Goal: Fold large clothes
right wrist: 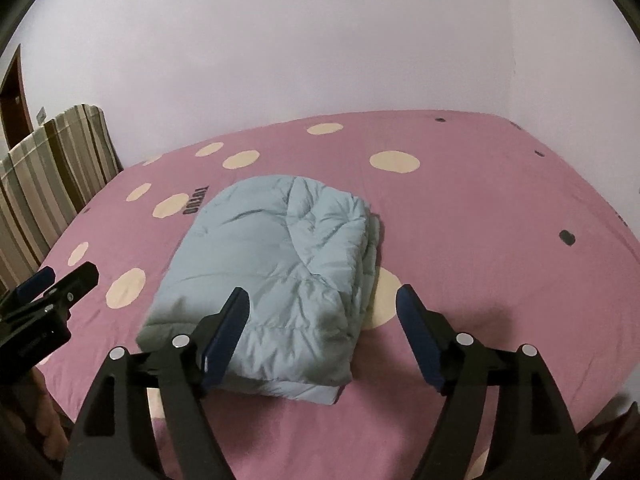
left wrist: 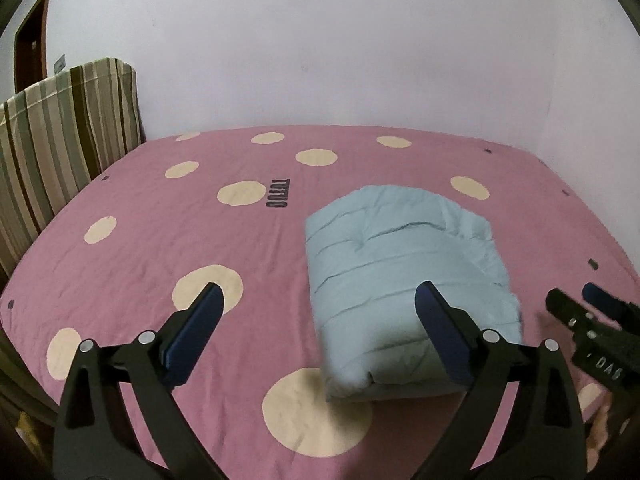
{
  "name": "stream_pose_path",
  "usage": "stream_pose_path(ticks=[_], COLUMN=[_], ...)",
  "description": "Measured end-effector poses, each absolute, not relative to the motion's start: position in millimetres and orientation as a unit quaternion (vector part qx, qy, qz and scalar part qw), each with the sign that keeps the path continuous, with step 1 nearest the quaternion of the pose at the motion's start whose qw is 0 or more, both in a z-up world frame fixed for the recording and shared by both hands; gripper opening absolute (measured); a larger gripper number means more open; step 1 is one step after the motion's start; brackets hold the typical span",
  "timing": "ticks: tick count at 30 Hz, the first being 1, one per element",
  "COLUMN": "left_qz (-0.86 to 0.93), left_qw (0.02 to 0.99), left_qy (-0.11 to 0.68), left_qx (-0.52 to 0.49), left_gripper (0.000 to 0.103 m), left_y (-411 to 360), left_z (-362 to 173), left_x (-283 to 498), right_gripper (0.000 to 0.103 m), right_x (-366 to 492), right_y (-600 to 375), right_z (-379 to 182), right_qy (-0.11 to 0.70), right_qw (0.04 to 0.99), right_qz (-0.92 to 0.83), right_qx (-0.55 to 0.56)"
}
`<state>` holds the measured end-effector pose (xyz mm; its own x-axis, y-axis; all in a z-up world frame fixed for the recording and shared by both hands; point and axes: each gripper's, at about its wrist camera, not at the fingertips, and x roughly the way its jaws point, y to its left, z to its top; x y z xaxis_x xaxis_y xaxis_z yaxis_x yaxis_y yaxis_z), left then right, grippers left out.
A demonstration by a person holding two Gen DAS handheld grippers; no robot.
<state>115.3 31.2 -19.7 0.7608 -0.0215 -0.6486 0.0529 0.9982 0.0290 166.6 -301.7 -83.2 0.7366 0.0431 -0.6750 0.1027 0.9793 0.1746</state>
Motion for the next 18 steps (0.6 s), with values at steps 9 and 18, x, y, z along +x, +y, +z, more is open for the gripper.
stream_pose_path(ticks=[9,18], left_qz=[-0.015,-0.019], left_qw=[0.942,0.943], left_qy=[0.334,0.333], left_qx=[-0.002,0.002], left_gripper=[0.097,0.097], left_y=[36,34], left_z=[-7,-5], left_x=[98,92], right_gripper=[0.080,0.080], right_x=[150,145], right_y=[-292,-289], right_z=[-70,-65], right_qy=[0.341,0.330], right_qw=[0.935,0.940], right_qz=[-0.016,-0.019], right_qx=[0.093,0.089])
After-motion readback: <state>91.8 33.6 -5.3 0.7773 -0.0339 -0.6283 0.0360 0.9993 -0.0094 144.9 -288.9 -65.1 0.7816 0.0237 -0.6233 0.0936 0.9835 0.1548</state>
